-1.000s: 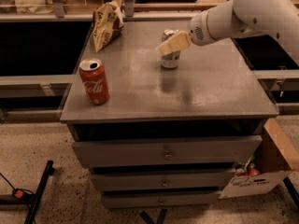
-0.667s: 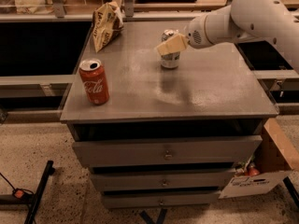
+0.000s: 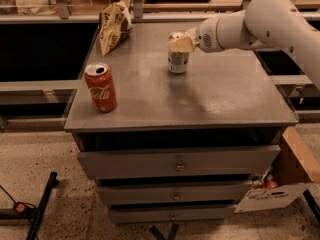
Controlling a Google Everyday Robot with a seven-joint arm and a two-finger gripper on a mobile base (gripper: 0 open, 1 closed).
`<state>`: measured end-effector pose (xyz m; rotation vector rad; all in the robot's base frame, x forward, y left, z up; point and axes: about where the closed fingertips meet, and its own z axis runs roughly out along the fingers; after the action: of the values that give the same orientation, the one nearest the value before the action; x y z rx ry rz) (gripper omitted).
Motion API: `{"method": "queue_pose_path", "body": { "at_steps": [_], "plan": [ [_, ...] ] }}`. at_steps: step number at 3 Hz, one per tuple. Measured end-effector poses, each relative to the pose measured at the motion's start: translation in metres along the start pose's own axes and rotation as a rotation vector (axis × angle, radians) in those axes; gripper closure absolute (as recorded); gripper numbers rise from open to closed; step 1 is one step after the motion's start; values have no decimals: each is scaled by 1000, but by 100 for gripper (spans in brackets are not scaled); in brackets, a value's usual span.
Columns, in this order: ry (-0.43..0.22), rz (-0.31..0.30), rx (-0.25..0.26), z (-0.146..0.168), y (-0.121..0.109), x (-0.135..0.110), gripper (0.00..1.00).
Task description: Move 7up can near coke can
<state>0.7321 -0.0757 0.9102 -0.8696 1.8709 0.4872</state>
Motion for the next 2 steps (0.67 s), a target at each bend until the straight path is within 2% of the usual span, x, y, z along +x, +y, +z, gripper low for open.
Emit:
{"method": "queue_pose_path", "body": {
  "at_steps": [1, 2],
  "plan": [
    [-11, 7, 9, -4, -3, -2, 72],
    [-1, -32, -18, -13, 6, -20, 75]
  ]
}}
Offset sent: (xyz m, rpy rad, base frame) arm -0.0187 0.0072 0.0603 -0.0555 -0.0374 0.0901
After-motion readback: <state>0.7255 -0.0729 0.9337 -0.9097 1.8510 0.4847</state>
